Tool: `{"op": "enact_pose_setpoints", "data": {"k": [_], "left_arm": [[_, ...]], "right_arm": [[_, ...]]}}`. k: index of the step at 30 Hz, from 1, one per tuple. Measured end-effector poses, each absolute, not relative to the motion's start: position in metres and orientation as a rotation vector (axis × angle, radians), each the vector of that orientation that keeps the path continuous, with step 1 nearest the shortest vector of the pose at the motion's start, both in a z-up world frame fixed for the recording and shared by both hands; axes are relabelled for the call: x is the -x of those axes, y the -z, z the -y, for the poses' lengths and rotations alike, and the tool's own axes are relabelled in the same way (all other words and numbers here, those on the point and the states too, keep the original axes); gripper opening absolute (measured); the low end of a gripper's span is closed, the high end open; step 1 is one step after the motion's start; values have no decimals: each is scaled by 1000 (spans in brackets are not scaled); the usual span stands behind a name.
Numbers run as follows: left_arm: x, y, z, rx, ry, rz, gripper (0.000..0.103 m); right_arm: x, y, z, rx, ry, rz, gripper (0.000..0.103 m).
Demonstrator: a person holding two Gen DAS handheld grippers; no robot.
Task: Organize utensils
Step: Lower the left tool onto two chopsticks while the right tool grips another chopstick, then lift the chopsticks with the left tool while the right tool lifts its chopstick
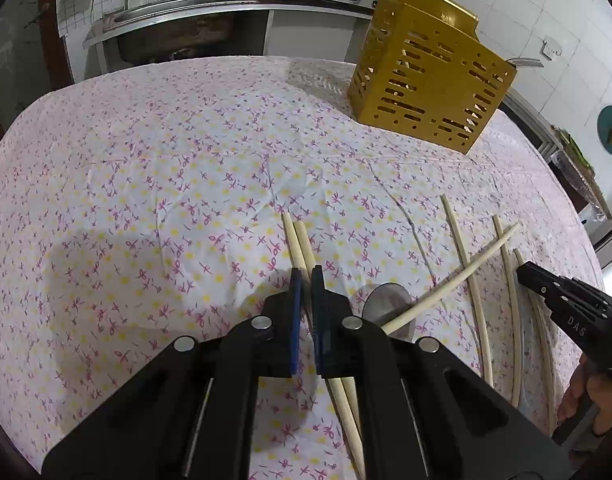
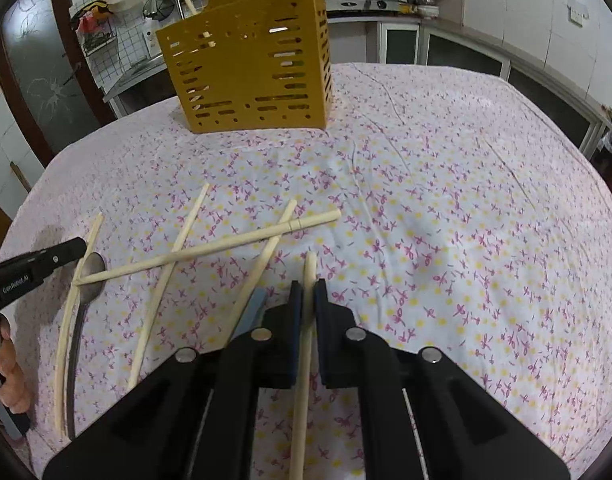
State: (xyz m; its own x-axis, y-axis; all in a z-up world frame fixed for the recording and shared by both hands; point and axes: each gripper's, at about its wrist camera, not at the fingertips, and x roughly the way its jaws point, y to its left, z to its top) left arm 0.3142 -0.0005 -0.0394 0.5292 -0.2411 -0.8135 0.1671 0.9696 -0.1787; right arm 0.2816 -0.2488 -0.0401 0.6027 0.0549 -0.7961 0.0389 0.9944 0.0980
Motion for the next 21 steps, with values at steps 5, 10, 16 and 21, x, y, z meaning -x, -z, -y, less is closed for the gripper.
{"op": "enact_pose_setpoints", "data": {"k": [5,10,16,21], "left_arm": [[-318,39,1,76,236,-1002,3],[-320,39,-2,88,231,-1019,4],[-325,41,12,16,198,-1044,9],[-329,41,26,-92,168,-1069,9]], "right_arm": [[-282,40,252,-108,-21,-917,7],[-280,41,255,-126,-32,-910,7],[-278,42,262,-171,-49,-904,7],[-279,42,264,-189,-58,-909,7]]}}
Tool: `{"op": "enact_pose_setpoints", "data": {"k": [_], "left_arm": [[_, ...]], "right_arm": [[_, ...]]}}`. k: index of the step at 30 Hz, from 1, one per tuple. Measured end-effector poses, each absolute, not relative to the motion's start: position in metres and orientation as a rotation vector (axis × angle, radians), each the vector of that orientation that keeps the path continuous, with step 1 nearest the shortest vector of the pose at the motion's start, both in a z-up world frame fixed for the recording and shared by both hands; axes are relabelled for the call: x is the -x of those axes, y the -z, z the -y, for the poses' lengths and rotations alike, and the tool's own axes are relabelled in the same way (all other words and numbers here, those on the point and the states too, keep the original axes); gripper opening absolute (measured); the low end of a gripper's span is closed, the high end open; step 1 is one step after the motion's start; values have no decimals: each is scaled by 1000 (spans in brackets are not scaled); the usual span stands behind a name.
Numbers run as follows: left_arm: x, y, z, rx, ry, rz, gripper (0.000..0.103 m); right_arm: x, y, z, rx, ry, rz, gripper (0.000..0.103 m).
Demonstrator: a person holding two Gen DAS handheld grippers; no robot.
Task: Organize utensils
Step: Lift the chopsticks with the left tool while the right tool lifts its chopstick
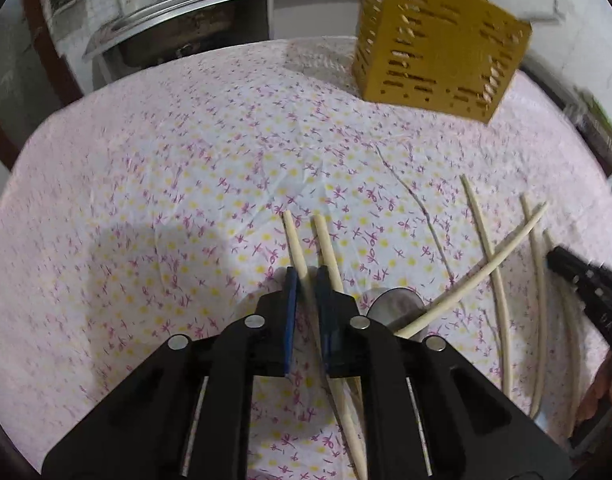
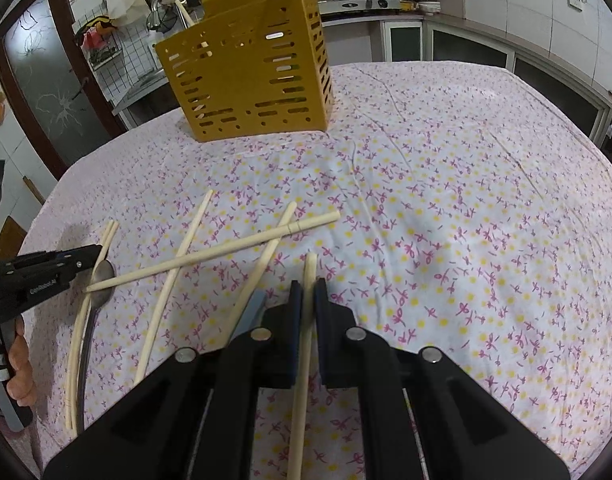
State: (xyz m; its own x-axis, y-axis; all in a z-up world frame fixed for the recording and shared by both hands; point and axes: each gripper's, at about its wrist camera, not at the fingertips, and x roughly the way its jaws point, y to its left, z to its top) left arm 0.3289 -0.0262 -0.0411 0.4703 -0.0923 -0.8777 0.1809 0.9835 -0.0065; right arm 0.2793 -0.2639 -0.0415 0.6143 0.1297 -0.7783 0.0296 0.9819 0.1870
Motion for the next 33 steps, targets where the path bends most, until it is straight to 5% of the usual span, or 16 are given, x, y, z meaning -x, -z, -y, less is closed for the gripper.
{"op": "enact_pose_setpoints", "data": {"k": [33], "left_arm": [[-294,-47,18,157,386,-762,4]], "right_arm": [[-255,-48,277,-237,-118,-646,6]]}}
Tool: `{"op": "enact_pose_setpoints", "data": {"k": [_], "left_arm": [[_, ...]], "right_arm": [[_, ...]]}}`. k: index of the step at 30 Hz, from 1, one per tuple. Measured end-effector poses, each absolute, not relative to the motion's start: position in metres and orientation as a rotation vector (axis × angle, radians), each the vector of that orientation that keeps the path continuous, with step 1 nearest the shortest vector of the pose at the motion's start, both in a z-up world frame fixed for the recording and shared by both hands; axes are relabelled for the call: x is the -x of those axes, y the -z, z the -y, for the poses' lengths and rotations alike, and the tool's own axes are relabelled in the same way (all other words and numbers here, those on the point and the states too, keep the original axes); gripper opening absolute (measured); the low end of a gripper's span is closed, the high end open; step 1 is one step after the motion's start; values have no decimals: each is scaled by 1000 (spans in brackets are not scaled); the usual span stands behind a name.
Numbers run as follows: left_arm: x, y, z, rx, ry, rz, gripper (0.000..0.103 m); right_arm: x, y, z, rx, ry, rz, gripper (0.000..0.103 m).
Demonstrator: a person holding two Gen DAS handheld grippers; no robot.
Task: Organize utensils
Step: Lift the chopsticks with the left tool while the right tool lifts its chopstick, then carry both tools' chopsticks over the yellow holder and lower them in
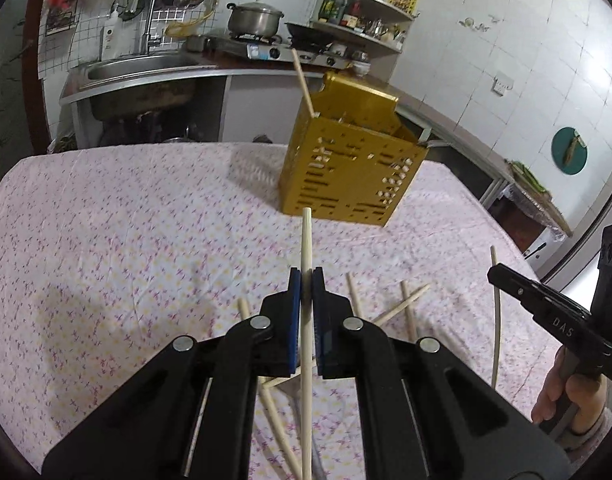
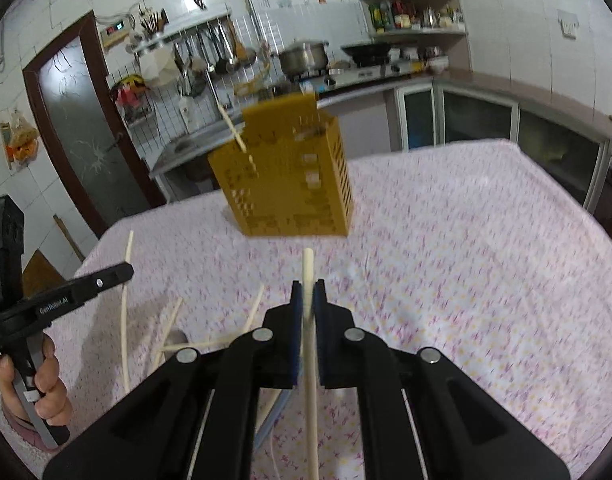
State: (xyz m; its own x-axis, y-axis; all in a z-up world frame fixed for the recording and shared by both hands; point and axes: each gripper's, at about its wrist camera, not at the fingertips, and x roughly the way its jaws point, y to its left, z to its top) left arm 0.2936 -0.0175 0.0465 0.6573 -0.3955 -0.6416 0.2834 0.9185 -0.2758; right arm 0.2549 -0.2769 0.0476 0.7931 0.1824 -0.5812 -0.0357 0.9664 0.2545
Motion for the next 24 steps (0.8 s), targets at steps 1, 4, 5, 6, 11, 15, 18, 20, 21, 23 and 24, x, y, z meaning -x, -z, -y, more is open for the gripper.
{"op": "enact_pose_setpoints", "data": {"k": [1,4,5,6,11,15,18,20,21,23,24], "left_arm": [[-294,-50,19,157,389,-752,4],[-295,-61,22,158,401,-714,4],[-296,-66,24,157,403,-698,4],[-297,-70,26,154,404,-682,4],[-308,-88,36,152,421,-619,4],[-321,-104,48,120,428,-554,4],[-332,-116,54,112,427,-509,4],[-342,-130,57,110,425,-465,4],[-348,-137,58,110,425,-444,4],[-357,-149,62,103,427,-406,4],[-362,-157,64,98,425,-377,4]], "right_arm": [[-254,-54,279,-238,-116,-618,6],[-254,-70,284,-233,-107,-553,6],[-254,-74,285,-232,-105,-538,6],[-255,-78,287,-236,-103,-520,6],[-270,-93,294,-251,-103,-440,6],[-283,-109,296,-220,-107,-339,6],[-297,-126,297,-204,-94,-274,6],[-305,-137,297,-205,-92,-234,6],[-310,-144,298,-210,-94,-210,6],[-321,-157,299,-223,-99,-168,6],[-328,-165,299,-228,-101,-146,6]]}}
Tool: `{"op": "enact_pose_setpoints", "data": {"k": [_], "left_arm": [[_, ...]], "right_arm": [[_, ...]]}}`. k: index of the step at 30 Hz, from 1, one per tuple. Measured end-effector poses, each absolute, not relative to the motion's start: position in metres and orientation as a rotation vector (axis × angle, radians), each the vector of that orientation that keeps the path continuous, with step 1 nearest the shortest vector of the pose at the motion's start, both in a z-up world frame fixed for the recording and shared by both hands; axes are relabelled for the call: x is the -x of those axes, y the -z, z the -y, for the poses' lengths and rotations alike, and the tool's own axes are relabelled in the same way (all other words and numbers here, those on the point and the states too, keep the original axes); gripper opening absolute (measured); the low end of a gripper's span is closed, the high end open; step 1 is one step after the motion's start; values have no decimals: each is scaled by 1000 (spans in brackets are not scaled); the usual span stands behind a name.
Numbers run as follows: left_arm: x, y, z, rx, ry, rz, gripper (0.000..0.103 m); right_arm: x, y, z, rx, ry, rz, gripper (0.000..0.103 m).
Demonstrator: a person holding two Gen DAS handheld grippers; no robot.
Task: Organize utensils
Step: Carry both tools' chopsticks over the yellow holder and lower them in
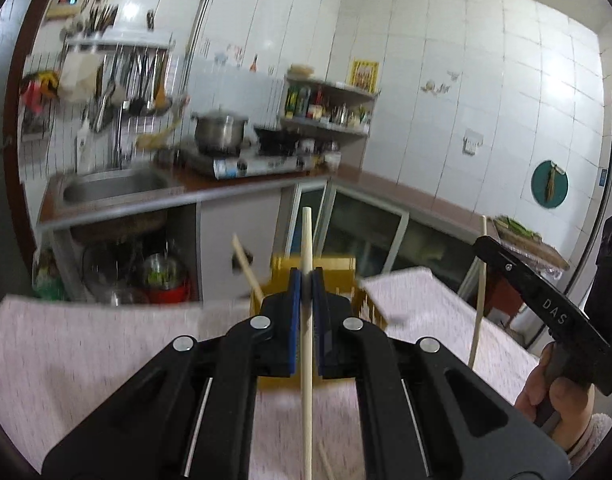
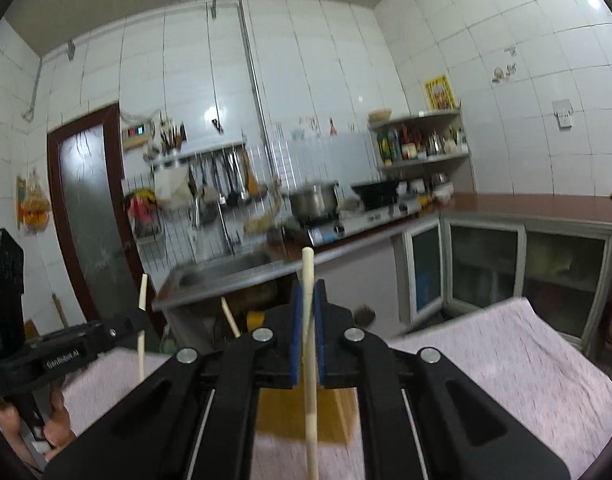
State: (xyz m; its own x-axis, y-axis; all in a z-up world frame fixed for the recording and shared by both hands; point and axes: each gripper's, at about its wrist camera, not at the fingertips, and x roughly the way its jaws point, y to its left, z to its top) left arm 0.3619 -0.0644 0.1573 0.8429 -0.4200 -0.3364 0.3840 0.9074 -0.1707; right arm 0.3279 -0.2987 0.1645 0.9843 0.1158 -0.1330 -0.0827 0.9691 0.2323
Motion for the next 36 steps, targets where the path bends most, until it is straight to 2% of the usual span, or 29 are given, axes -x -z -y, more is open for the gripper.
{"op": "enact_pose_setpoints", "data": {"k": [12,20,30,36], "left_arm": [[-415,-215,89,75,430,-125,4],[-453,-180,100,69,434,-100,4],[-495,-142,90,98,435,-139,4],[-494,-157,73,159,429,-116,4]], "right_arm": [[-388,-224,298,-224,-134,91,6],[-427,-197,308,-270,-228,130,6],[-458,-158,300,-211,-298,82,6],[-457,-150,300,-213,-308,61,6]]}}
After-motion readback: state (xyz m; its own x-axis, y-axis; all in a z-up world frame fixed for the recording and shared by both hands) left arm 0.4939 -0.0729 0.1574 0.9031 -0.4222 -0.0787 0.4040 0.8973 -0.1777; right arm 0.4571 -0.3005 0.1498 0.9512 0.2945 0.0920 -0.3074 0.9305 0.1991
